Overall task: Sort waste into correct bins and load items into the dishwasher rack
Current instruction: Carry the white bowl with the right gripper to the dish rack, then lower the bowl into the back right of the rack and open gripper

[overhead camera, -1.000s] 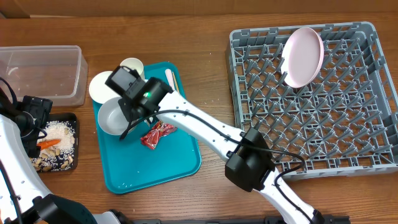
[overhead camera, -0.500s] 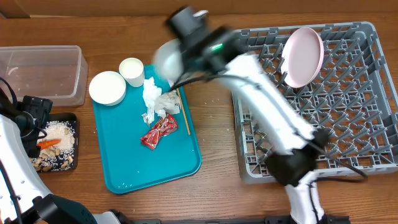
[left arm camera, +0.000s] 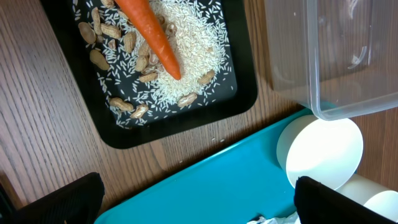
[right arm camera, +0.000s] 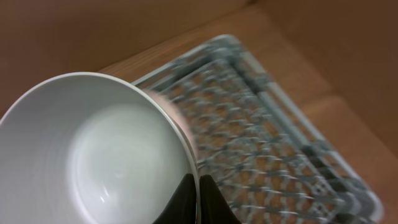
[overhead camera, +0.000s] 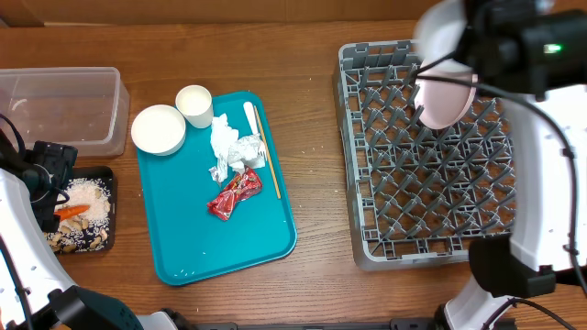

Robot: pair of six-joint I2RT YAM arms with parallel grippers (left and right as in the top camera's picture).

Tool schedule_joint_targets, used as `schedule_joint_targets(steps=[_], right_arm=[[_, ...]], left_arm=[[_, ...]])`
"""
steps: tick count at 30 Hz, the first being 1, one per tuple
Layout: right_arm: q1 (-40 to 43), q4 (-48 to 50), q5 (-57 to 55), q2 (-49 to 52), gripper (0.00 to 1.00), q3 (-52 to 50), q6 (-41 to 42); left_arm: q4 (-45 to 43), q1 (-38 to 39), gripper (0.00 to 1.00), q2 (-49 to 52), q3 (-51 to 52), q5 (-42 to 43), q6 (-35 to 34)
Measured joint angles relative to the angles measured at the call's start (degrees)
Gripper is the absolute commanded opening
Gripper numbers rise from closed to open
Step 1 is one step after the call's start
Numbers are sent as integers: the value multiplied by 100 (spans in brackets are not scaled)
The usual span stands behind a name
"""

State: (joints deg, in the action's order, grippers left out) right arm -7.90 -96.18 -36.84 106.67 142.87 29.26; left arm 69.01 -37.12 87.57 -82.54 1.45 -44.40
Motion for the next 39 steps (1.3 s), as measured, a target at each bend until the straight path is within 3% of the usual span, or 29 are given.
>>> schedule_joint_targets(steps=[7, 15, 28, 39], right_arm=[[1211, 420, -577, -2, 4, -302, 459], [2074, 1808, -990, -2, 4, -1735, 452], [2170, 5095, -2011, 0, 4, -5016, -1394], [2162, 6666, -2256, 0, 4, -6275, -3156]], left_arm=[[0, 0, 100, 0, 0, -2, 0], [0, 0, 100, 0, 0, -2, 0], [0, 0, 100, 0, 0, -2, 0], [0, 0, 100, 0, 0, -2, 0]])
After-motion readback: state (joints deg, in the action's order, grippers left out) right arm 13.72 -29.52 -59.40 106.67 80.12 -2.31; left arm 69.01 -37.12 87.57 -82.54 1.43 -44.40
